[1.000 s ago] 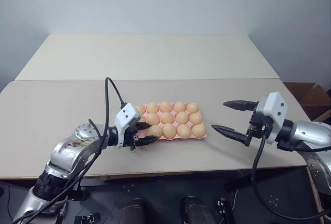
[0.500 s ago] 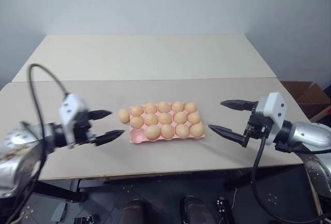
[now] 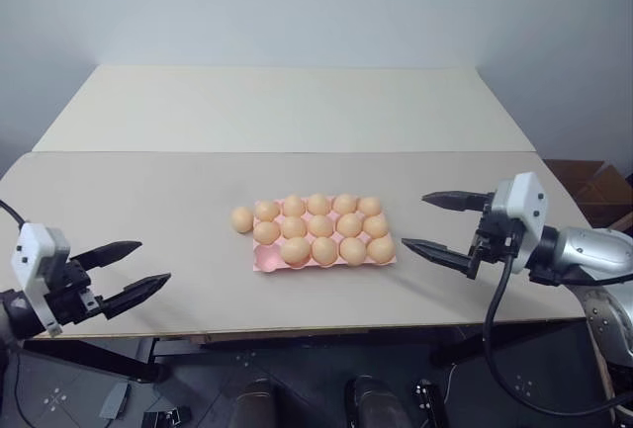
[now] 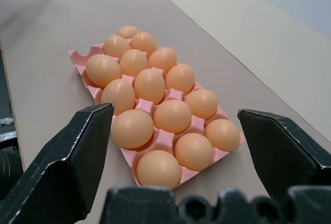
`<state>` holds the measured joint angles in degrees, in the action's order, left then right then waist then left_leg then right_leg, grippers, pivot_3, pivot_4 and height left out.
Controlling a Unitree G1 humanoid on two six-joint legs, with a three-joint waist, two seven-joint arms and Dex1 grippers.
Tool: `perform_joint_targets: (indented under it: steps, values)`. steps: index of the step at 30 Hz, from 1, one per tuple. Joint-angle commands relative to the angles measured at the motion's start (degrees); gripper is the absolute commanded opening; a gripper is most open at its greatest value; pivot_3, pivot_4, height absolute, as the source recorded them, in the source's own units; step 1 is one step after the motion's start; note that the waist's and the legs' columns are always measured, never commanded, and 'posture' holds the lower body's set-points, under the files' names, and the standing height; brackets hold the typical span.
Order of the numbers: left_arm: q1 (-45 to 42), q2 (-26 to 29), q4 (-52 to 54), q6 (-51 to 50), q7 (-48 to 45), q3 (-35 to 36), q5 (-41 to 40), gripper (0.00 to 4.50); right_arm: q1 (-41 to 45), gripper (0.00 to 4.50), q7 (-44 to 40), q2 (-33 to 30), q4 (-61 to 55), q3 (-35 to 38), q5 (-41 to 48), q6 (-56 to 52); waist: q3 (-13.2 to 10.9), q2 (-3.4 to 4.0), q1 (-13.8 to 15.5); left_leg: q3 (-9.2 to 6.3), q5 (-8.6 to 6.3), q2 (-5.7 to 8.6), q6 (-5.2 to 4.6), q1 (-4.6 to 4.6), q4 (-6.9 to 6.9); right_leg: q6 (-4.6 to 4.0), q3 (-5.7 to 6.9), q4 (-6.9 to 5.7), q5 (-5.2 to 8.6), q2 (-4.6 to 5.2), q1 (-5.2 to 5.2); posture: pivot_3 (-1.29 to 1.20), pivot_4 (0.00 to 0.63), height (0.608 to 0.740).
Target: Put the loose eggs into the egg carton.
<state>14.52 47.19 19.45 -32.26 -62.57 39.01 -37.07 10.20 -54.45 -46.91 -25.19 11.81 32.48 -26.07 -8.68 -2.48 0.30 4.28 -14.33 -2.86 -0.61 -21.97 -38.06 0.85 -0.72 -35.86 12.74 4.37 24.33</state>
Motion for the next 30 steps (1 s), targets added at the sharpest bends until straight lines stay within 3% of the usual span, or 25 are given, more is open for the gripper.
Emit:
perform_joint_targets:
  steps: [1,7,13,27,30]
  values:
    - [-2.7,0.4,0.9,-0.1,2.9,-2.3,-0.2,4.49,1.0,4.5,0.0,-0.8,-0.6,0.9,-0.3,1.1,0.0,0.0,0.0,0.0,0.0,0.0,0.0,0.0,0.0,0.0,0.0,-0.01,0.0,-0.01,0.01,0.0,0.15,0.74]
    - [-15.3,-1.7,-2.1,-4.5,13.4,-16.9,4.4,4.49,1.0,4.5,0.8,-0.5,-1.4,0.8,-0.7,1.0,0.0,-0.01,0.4,0.0,0.01,0.04,0.0,0.01,-0.02,0.25,-0.01,0.01,-0.16,0.0,-0.06,0.0,0.15,0.74]
    - [-28.7,-5.4,-12.5,-7.6,21.3,-27.6,10.9,4.49,0.1,4.5,1.9,-0.3,-3.4,1.7,-0.3,0.6,0.0,-0.04,0.1,-0.05,0.0,0.06,-0.01,-0.07,-0.03,0.39,-0.02,0.03,-0.27,-0.06,-0.02,0.0,0.15,0.74]
    - [-42.2,-8.5,-28.8,-2.8,17.2,-37.2,17.7,4.49,-1.0,4.5,4.1,-0.1,-6.3,2.4,1.2,-0.3,0.0,-0.05,-0.2,-0.1,-0.01,0.08,-0.02,-0.09,-0.04,0.4,0.01,0.05,-0.27,-0.05,-0.04,0.0,0.15,0.74]
    - [-43.6,-9.1,-30.5,-2.5,16.2,-38.2,18.4,3.83,-1.3,4.5,4.5,-0.1,-7.0,2.5,1.9,-0.4,0.0,-0.05,-0.1,-0.11,-0.01,0.09,-0.02,-0.12,-0.04,0.41,0.01,0.06,-0.27,-0.05,-0.03,0.0,0.15,0.74]
